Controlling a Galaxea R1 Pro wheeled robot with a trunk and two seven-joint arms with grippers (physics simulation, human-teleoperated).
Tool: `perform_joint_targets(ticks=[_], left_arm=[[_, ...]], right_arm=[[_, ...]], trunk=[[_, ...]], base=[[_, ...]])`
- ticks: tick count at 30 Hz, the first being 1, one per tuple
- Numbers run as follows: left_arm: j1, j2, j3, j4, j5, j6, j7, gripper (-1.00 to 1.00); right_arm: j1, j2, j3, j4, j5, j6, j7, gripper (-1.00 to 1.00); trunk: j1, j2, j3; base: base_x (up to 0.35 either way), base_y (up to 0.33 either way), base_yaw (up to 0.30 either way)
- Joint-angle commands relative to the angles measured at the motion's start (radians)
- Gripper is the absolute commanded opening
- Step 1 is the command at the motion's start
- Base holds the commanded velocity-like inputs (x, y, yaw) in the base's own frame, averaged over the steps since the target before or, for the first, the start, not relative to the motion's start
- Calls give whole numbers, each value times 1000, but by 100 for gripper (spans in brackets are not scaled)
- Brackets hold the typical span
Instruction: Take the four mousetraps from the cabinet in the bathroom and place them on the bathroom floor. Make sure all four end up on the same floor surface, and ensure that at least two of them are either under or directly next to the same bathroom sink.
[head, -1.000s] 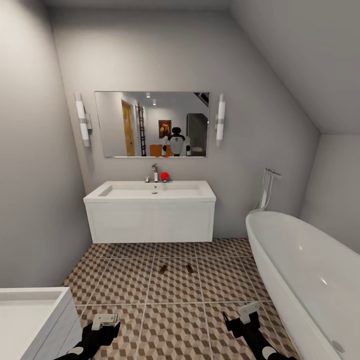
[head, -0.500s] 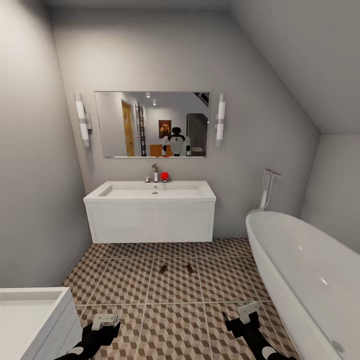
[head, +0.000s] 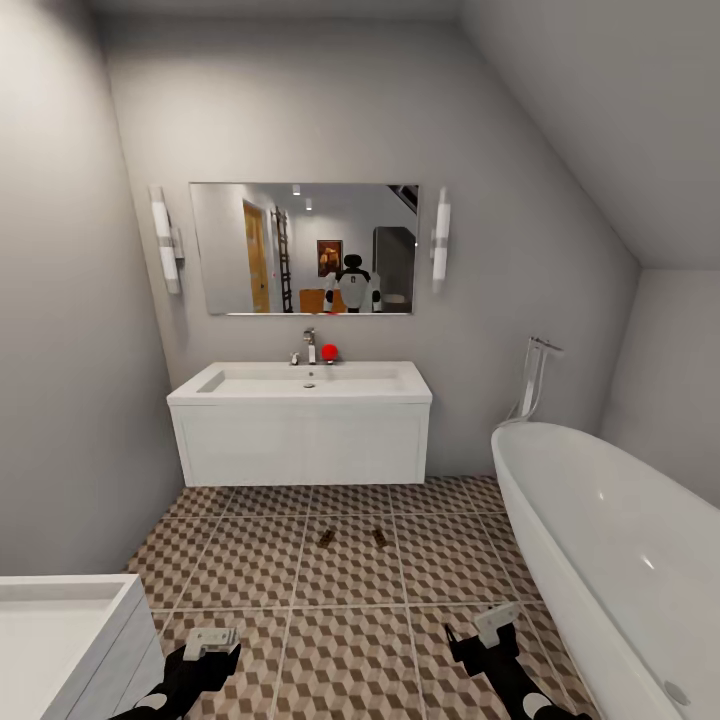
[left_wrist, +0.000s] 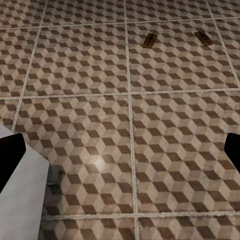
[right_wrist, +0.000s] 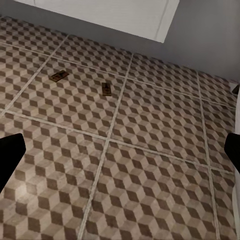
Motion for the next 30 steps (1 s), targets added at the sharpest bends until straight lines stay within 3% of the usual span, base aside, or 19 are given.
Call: perform_joint_targets(ticks=[1,30], left_arm=[[-2,-1,-6,4,10,-5,-8,100],[-2,-1,-5,4,10,-5,-8,100]], right_arm=[[-1,0,0,1,5,-3,-2,100],[-1,6,0,-1,3,4,2,100]], trunk=[[0,-1,-1],[0,-1,-1]], base=[[0,0,0],[0,0,0]])
